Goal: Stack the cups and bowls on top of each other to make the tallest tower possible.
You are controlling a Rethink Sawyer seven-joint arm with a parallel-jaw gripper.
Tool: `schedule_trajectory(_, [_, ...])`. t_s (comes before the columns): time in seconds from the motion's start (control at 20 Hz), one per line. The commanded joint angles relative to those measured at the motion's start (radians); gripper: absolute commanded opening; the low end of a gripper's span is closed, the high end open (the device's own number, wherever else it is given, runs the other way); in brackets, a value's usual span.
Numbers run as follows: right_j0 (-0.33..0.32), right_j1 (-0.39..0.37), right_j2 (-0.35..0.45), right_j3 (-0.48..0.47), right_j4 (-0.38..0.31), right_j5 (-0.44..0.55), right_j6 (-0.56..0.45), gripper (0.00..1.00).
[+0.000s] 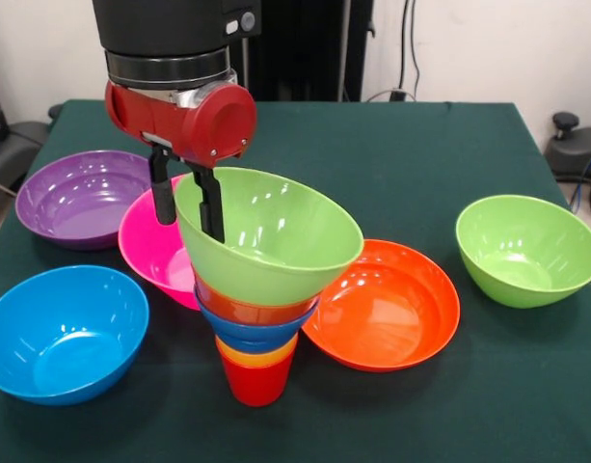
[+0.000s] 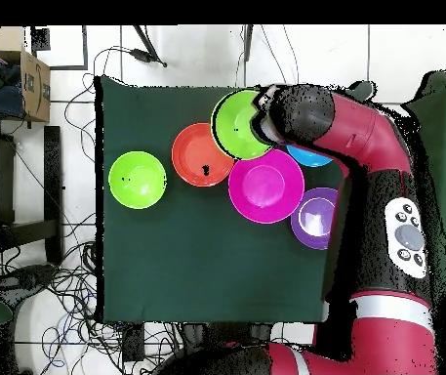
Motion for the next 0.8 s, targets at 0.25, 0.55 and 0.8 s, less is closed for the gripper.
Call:
schedule_trajectory(0.25, [0.047, 0.008, 0.011, 0.008, 0.021, 0.096, 0.095, 1.0])
schedule_trajectory(0.55, [0.044, 0.009, 0.012, 0.012, 0.036, 0.109, 0.087, 1.0])
schedule_trajectory(0.8, [0.042, 0.006, 0.012, 0.029, 0.042, 0.095, 0.08, 1.0])
